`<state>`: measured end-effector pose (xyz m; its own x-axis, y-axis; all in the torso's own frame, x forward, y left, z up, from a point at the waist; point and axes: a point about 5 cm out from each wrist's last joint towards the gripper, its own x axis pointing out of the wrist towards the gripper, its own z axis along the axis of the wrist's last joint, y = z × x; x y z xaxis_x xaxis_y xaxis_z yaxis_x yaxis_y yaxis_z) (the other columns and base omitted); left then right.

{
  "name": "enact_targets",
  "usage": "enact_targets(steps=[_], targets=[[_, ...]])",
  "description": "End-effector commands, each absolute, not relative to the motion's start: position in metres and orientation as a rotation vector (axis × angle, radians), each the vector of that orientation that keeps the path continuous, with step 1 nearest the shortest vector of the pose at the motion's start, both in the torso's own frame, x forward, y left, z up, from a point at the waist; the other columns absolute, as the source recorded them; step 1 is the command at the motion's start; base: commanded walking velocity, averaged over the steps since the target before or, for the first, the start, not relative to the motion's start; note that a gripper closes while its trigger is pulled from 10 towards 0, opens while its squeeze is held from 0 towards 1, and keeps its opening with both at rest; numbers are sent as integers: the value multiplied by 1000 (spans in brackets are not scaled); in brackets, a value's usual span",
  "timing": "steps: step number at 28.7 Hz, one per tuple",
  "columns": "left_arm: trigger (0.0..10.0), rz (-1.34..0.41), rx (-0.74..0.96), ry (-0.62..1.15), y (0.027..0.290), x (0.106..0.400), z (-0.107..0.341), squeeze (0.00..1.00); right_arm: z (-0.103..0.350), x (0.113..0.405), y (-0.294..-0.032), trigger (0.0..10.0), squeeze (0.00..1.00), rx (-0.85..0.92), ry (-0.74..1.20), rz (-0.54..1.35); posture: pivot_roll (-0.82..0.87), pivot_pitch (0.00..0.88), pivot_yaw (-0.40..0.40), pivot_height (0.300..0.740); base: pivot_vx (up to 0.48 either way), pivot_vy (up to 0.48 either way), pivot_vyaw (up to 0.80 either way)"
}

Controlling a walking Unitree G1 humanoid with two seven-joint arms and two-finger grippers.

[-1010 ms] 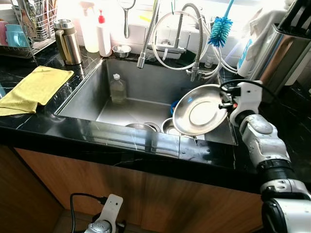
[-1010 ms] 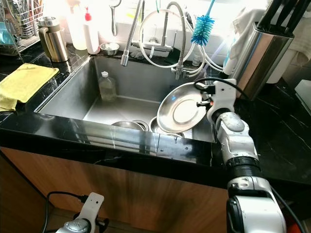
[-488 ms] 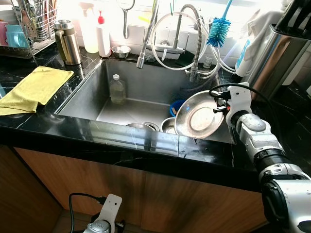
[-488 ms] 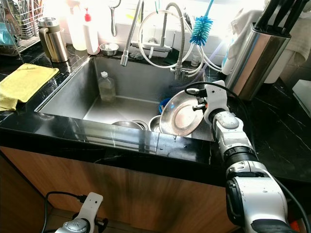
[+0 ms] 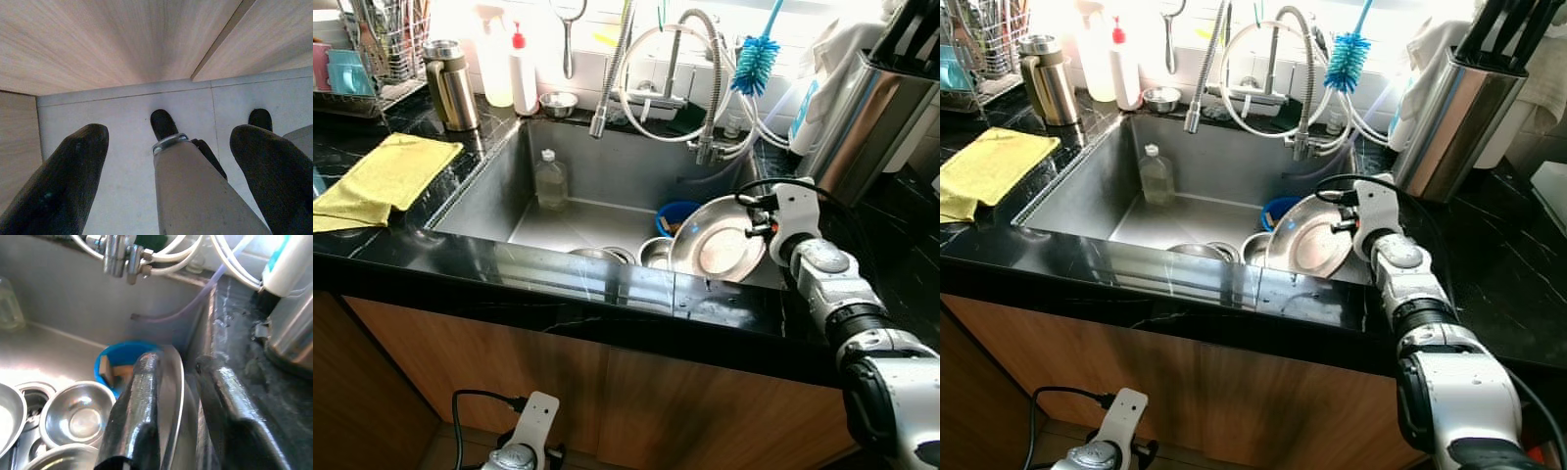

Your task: Kitchen organization

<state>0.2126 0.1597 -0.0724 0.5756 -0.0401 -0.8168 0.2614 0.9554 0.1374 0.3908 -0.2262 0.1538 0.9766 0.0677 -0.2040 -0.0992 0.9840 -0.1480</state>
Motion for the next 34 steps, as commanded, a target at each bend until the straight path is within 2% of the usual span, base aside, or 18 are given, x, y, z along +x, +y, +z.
enact_targets(steps=[1, 2, 3, 4, 5, 10, 15, 22, 25, 32, 33, 34], targets=[[10000, -178, 252, 950, 158, 211, -74, 0, 168, 394, -233, 10000, 620, -139, 155, 53, 93, 0, -106, 736, 0, 0, 0], [10000, -178, 252, 950, 158, 211, -74, 0, 168, 394, -233, 10000, 620, -139, 155, 53, 93, 0, -106, 736, 0, 0, 0], [10000, -179, 252, 950, 158, 211, -74, 0, 169, 395, -234, 10000, 122, -135, 150, 51, 95, 0, -108, 736, 0, 0, 0], [10000, -179, 251, 950, 158, 211, -74, 0, 170, 395, -234, 10000, 122, -131, 148, 50, 95, 0, -108, 736, 0, 0, 0], [10000, -178, 251, 950, 157, 211, -74, 0, 170, 395, -234, 10000, 0, -126, 145, 49, 95, 0, -108, 736, 0, 0, 0], [10000, -177, 250, 950, 158, 211, -74, 0, 173, 395, -236, 10000, 0, -119, 132, 35, 98, 0, -109, 736, 0, 0, 0], [10000, -170, 249, 951, 159, 210, -74, 0, 204, 396, -256, 10000, 0, -90, -13, -63, 90, 0, -105, 736, 0, 0, 0], [10000, -165, 248, 941, 161, 212, -73, 0, 212, 384, -271, 10000, 0, -117, -148, -101, 79, 0, -103, 736, 0, 0, 0], [10000, -165, 248, 928, 162, 213, -72, 0, 203, 357, -282, 10000, 0, -159, -228, -182, 63, 1, -96, 736, 0, 0, 0], [10000, -164, 245, 921, 162, 214, -71, 0, 183, 322, -289, 10000, 0, -137, -252, -279, 62, 7, -89, 736, 0, 0, 0], [10000, -161, 246, 915, 164, 215, -71, 0, 168, 303, -286, 10000, 0, -108, -251, -298, 60, 12, -85, 736, 0, 0, 0], [10000, -159, 247, 913, 164, 215, -70, 0, 163, 297, -285, 10000, 0, -101, -248, -305, 60, 12, -85, 736, 0, 0, 0]])
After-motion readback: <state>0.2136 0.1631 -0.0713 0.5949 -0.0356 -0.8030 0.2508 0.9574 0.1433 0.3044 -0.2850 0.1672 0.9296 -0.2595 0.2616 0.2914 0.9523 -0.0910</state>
